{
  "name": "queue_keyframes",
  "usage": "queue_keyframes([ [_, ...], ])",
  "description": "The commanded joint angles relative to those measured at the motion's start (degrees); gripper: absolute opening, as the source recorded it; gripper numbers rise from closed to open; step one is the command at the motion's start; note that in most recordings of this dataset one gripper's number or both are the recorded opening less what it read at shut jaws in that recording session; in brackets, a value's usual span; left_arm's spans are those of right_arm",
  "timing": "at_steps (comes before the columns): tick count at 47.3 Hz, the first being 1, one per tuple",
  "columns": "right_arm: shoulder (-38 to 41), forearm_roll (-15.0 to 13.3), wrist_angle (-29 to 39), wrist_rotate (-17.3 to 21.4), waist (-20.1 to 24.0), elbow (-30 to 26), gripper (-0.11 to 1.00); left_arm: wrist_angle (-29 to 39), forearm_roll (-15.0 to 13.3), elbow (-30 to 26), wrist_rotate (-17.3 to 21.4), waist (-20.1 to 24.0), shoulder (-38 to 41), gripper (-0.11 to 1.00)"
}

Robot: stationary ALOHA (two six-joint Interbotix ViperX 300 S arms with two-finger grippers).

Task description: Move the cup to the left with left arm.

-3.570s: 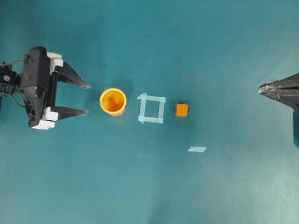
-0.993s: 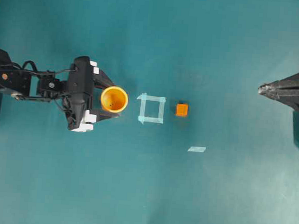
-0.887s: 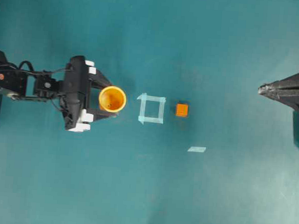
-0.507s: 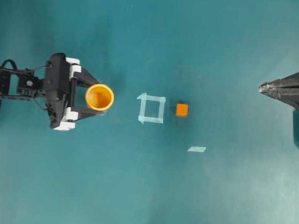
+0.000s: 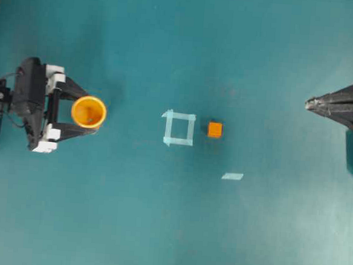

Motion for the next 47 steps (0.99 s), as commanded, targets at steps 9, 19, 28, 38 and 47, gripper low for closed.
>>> queue_keyframes([
  [9,0.35,0.18,0.18,1.41,-0.18,-2.02,0.0,-0.62,-0.09,5.27,-1.41,-0.09,-8.61,0.63],
  [19,0.35,0.18,1.23,1.41,-0.35,-2.2,0.0,2.46,-0.18,8.0,-1.41,0.18,-18.11,0.63],
  [28,0.44,0.18,1.32,1.41,-0.53,-2.29,0.0,11.69,0.09,8.26,-1.41,0.18,-25.66,0.63],
  [38,0.53,0.18,1.32,1.41,-0.62,-2.2,0.0,18.54,0.09,8.26,-1.32,0.26,-32.52,0.63],
  [47,0.79,0.18,1.32,1.41,-0.7,-2.2,0.0,18.81,0.18,8.44,-1.32,0.26,-32.43,0.63],
])
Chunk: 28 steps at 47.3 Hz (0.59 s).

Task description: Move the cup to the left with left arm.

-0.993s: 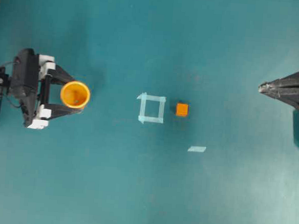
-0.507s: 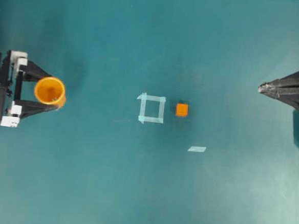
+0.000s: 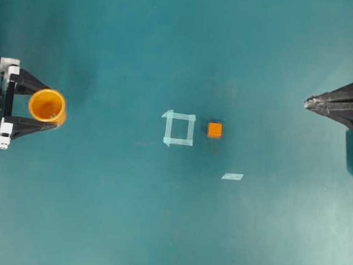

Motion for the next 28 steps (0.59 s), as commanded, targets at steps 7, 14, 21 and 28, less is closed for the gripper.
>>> queue_keyframes([
  [7,0.44,0.18,-0.18,0.09,-0.09,-1.76,0.0,-0.44,0.09,-0.53,0.0,0.0,1.58,0.63],
  [14,0.44,0.18,-0.18,0.09,-0.09,-1.85,0.0,-0.53,0.09,-0.53,0.0,0.0,2.02,0.63],
  [21,0.44,0.18,-0.18,0.09,-0.09,-1.76,0.0,-0.62,0.18,-0.53,0.0,0.0,2.11,0.63],
  [28,0.53,0.18,-0.18,0.09,-0.09,-1.76,0.0,-0.53,0.09,-0.53,0.0,0.09,2.11,0.63],
])
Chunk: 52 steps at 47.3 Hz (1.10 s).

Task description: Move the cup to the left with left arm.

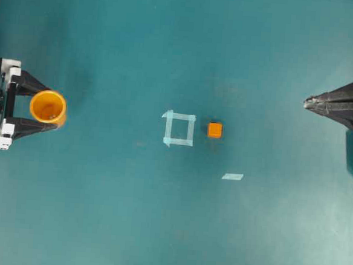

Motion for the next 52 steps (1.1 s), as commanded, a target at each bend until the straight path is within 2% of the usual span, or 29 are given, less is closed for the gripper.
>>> queue_keyframes([
  [1,0.44,0.09,-0.18,0.09,-0.09,-1.76,0.0,-0.44,0.09,-0.53,0.0,0.09,0.62,0.63],
  [52,0.7,0.09,-0.18,0.09,-0.09,-1.67,0.0,-0.44,0.18,-0.53,0.0,-1.05,1.58,0.63],
])
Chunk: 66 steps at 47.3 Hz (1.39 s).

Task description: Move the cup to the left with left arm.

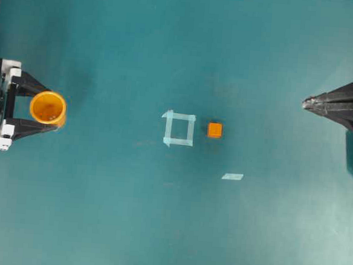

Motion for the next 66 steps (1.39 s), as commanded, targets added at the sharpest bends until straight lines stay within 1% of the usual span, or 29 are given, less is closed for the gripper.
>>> queue_keyframes([
  [1,0.35,0.09,-0.18,0.09,-0.09,-1.76,0.0,-0.44,0.18,-0.62,0.0,-0.44,1.05,0.63],
  [20,0.35,0.09,0.97,0.09,-0.09,-1.85,0.0,0.0,0.18,-0.88,0.88,-0.62,1.49,0.63],
  [55,0.35,0.0,0.88,0.09,-0.09,-1.85,0.0,0.44,0.53,-0.97,1.32,-0.62,1.49,0.63],
  [66,0.35,0.09,0.88,0.09,-0.09,-1.85,0.0,1.14,0.53,-1.14,1.67,-1.67,1.49,0.63],
])
